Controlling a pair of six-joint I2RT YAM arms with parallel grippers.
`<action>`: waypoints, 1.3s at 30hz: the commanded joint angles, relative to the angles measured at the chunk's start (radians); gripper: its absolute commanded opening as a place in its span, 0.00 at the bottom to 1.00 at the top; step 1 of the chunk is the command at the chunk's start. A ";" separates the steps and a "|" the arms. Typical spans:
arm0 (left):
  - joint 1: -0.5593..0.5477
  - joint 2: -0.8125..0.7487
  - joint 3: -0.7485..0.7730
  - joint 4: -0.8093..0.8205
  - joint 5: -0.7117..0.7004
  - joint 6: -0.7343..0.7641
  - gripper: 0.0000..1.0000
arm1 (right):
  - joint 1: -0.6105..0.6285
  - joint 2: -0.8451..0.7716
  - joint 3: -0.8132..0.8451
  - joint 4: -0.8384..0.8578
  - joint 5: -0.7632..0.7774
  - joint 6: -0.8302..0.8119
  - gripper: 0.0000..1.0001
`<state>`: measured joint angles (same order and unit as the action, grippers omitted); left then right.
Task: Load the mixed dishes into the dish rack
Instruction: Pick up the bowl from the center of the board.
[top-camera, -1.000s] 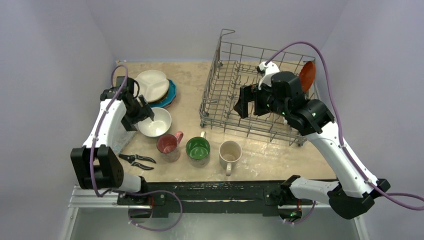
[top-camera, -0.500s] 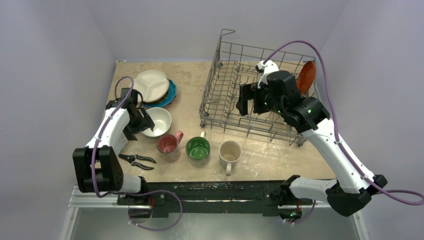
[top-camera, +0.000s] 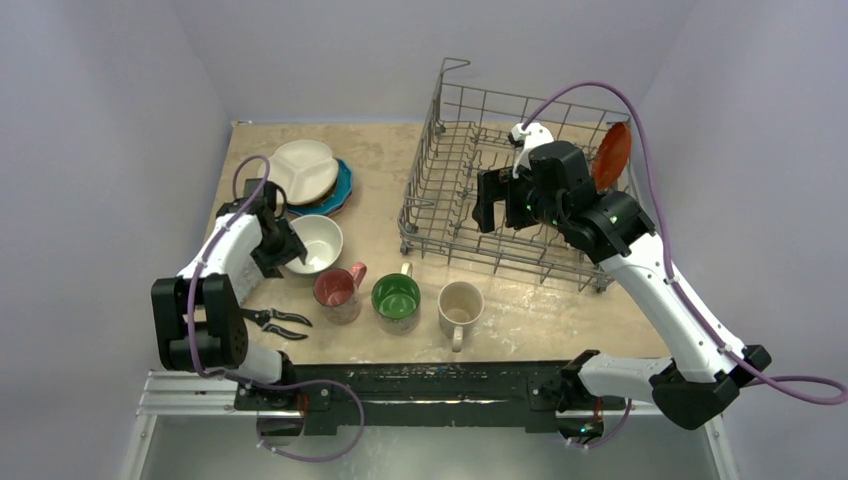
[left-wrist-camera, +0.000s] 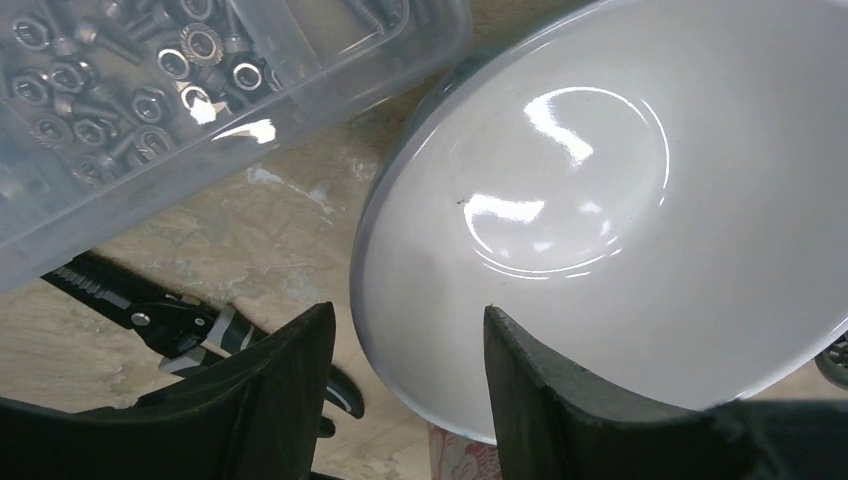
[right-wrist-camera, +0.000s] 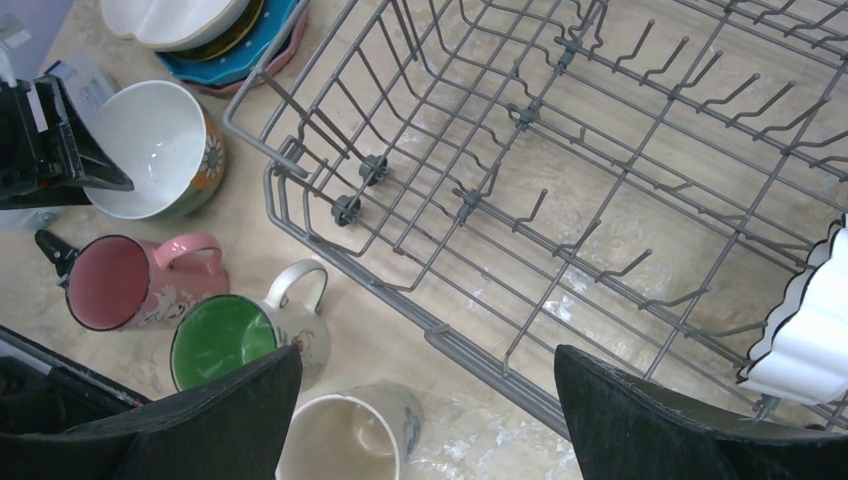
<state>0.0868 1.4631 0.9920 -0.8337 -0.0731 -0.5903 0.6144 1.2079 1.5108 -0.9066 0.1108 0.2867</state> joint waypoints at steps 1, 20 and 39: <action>0.009 0.033 0.001 0.062 0.041 0.001 0.53 | -0.002 -0.018 0.011 0.009 -0.001 0.007 0.98; 0.007 0.091 -0.001 0.078 0.091 0.007 0.14 | -0.001 -0.047 -0.020 0.008 0.013 0.031 0.98; 0.009 -0.098 0.363 -0.190 -0.006 -0.075 0.00 | -0.002 -0.048 -0.017 0.012 -0.043 0.039 0.98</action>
<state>0.0921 1.4631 1.2209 -1.0046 -0.1181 -0.5983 0.6144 1.1824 1.4899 -0.9134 0.0990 0.3111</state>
